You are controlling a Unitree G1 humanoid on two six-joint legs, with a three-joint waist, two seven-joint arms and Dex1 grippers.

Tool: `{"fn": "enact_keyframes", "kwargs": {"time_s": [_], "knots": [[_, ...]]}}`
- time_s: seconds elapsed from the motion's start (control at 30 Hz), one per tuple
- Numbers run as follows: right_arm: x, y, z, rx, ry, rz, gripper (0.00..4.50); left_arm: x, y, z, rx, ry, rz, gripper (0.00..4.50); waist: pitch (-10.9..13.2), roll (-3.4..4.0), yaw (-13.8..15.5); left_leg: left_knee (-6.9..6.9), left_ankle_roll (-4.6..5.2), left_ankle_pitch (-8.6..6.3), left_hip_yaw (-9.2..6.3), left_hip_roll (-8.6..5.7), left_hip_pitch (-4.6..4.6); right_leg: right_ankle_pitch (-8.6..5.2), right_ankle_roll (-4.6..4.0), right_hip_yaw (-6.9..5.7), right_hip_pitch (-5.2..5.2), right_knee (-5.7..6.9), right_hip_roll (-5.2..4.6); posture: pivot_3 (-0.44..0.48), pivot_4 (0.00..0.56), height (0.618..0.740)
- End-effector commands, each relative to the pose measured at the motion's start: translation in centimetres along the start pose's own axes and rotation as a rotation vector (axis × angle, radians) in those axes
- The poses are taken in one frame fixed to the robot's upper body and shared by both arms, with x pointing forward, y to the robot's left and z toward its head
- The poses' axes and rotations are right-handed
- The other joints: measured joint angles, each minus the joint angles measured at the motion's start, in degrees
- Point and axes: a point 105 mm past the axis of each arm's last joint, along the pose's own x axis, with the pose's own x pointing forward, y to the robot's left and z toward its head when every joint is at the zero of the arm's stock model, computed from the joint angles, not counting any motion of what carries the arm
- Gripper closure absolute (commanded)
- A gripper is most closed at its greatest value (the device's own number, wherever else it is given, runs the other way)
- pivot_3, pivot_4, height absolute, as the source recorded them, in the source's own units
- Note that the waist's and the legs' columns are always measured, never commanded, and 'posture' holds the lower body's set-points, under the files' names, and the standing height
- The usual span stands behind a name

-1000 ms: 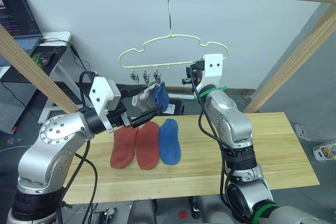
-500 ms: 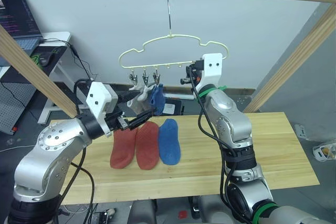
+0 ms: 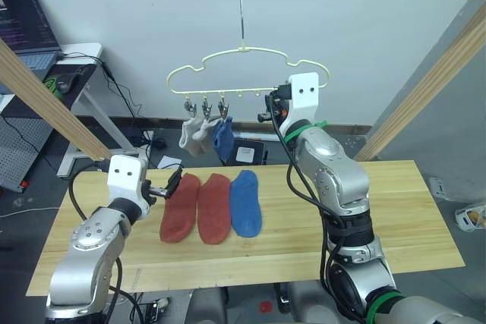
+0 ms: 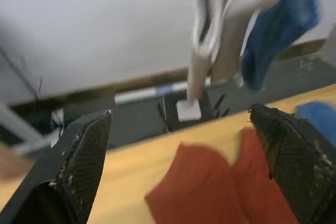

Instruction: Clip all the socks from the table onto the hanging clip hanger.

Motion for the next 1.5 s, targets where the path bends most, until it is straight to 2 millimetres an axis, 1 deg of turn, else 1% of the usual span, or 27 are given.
{"fn": "enact_keyframes", "kwargs": {"time_s": [0.03, 0.13, 0.27, 0.37, 0.53, 0.6, 0.63, 0.77, 0.9, 1.0, 1.17, 1.33, 1.4, 1.43, 1.5], "knots": [[-0.6, 1.0, 2.7, -0.014, -0.079, 0.041, 4.5, 0.8, 1.0, -1.9, -0.042, 0.07, 0.092, 0.02, 0.8, 0.01, 0.0, 0.01, 0.0, 0.0, -0.03, 0.0, 0.0, 0.0, 0.0, -0.01, 0.01, 0.0, 0.0, -0.079, 0.326, 0.735], [-0.8, 0.9, 2.8, -0.017, -0.07, 0.044, 4.5, 1.4, 0.6, -3.4, -0.106, 0.132, 0.089, 0.02, 1.5, 0.03, 0.0, 0.0, 0.02, 0.01, -0.04, 0.0, -0.01, 0.0, 0.0, -0.01, -0.01, -0.01, 0.01, -0.088, 0.348, 0.735], [-0.9, 1.0, 2.8, -0.022, -0.059, 0.049, 4.5, 2.0, 0.3, -4.9, -0.157, 0.192, 0.087, 0.02, 2.5, 0.03, 0.0, -0.04, 0.02, 0.0, -0.03, 0.0, -0.07, -0.01, 0.0, -0.01, -0.05, -0.03, -0.03, -0.1, 0.367, 0.735], [-1.1, 1.1, 2.9, -0.026, -0.055, 0.053, 4.5, 2.6, -0.4, -5.8, -0.198, 0.232, 0.063, 0.02, 3.4, 0.03, 0.0, -0.08, 0.03, 0.0, -0.05, 0.01, -0.07, -0.01, 0.0, 0.01, -0.04, -0.05, -0.05, -0.104, 0.38, 0.735], [-1.2, 1.5, 2.8, -0.029, -0.047, 0.067, 4.5, 3.8, -0.5, -7.2, -0.272, 0.29, 0.075, 0.02, 3.8, 0.17, 0.0, -0.09, 0.03, 0.0, -0.05, -0.01, -0.08, -0.02, 0.01, -0.02, -0.05, -0.07, -0.07, -0.112, 0.388, 0.735], [-1.3, 1.7, 2.8, -0.03, -0.045, 0.071, 4.5, 4.2, -0.7, -7.5, -0.282, 0.307, 0.07, 0.4, 3.9, 0.27, 0.0, -0.09, 0.03, 0.0, -0.03, -0.01, -0.06, -0.03, 0.04, -0.01, -0.04, -0.07, -0.07, -0.119, 0.389, 0.735], [-1.3, 1.7, 2.8, -0.03, -0.045, 0.072, 4.5, 4.3, -0.7, -7.6, -0.289, 0.317, 0.07, 0.6, 4.0, 0.32, 0.0, -0.09, 0.03, 0.0, 0.0, -0.02, -0.05, -0.12, 0.19, -0.01, -0.04, -0.06, -0.07, -0.119, 0.389, 0.735], [-1.4, 1.8, 2.8, -0.026, -0.043, 0.073, 4.5, 4.5, -0.6, -7.8, -0.286, 0.335, 0.069, 1.76, 4.1, 0.47, 0.0, -0.1, 0.03, 0.0, 0.0, -0.02, -0.04, -0.18, 0.3, 0.0, -0.04, -0.07, -0.08, -0.125, 0.389, 0.735], [-1.4, 1.9, 2.7, -0.023, -0.04, 0.072, 4.5, 4.4, -0.4, -7.7, -0.277, 0.333, 0.072, 2.65, 4.1, 0.53, 0.0, -0.13, 0.02, -0.01, 0.0, -0.02, -0.05, -0.19, 0.31, 0.01, -0.04, -0.1, -0.1, -0.124, 0.386, 0.735], [-1.4, 1.9, 2.7, -0.023, -0.04, 0.072, 4.5, 3.9, -0.3, -7.7, -0.265, 0.334, 0.079, 3.27, 4.1, 0.54, -0.1, -0.16, 0.02, -0.01, 0.01, 0.0, -0.05, -0.2, 0.32, 0.03, -0.04, -0.12, -0.11, -0.124, 0.382, 0.735], [-1.3, 2.0, 2.7, -0.021, -0.044, 0.074, 4.5, 0.9, -0.2, -8.1, -0.234, 0.346, 0.101, 4.47, 4.2, 0.54, -0.4, -0.31, 0.0, -0.02, 0.09, 0.09, -0.05, -0.22, 0.35, 0.13, -0.09, -0.25, -0.19, -0.117, 0.379, 0.735], [-1.2, 1.9, 2.6, -0.018, -0.045, 0.073, 4.5, -0.7, 0.4, -8.1, -0.208, 0.318, 0.136, 4.49, 4.3, 0.55, -0.3, -0.52, -0.01, -0.02, 0.07, 0.1, -0.06, -0.22, 0.35, 0.15, -0.13, -0.4, -0.26, -0.104, 0.377, 0.735], [-1.2, 1.9, 2.6, -0.017, -0.044, 0.074, 4.5, -1.0, 0.6, -8.3, -0.219, 0.316, 0.156, 3.96, 4.4, 0.54, -0.3, -0.56, -0.01, -0.02, 0.07, 0.11, -0.06, -0.22, 0.35, 0.15, -0.15, -0.44, -0.3, -0.1, 0.376, 0.735], [-1.2, 1.9, 2.6, -0.018, -0.044, 0.075, 4.5, -1.0, 0.6, -8.1, -0.215, 0.305, 0.158, 3.77, 4.5, 0.52, -0.3, -0.59, -0.01, -0.02, 0.07, 0.11, -0.07, -0.23, 0.35, 0.15, -0.16, -0.46, -0.3, -0.1, 0.373, 0.735], [-1.1, 2.0, 2.5, -0.02, -0.044, 0.079, 4.5, -1.0, 0.7, -7.7, -0.196, 0.277, 0.163, 3.18, 4.6, 0.46, -0.3, -0.68, -0.01, -0.02, 0.08, 0.07, -0.07, -0.23, 0.35, 0.15, -0.19, -0.5, -0.3, -0.099, 0.373, 0.735]]}}
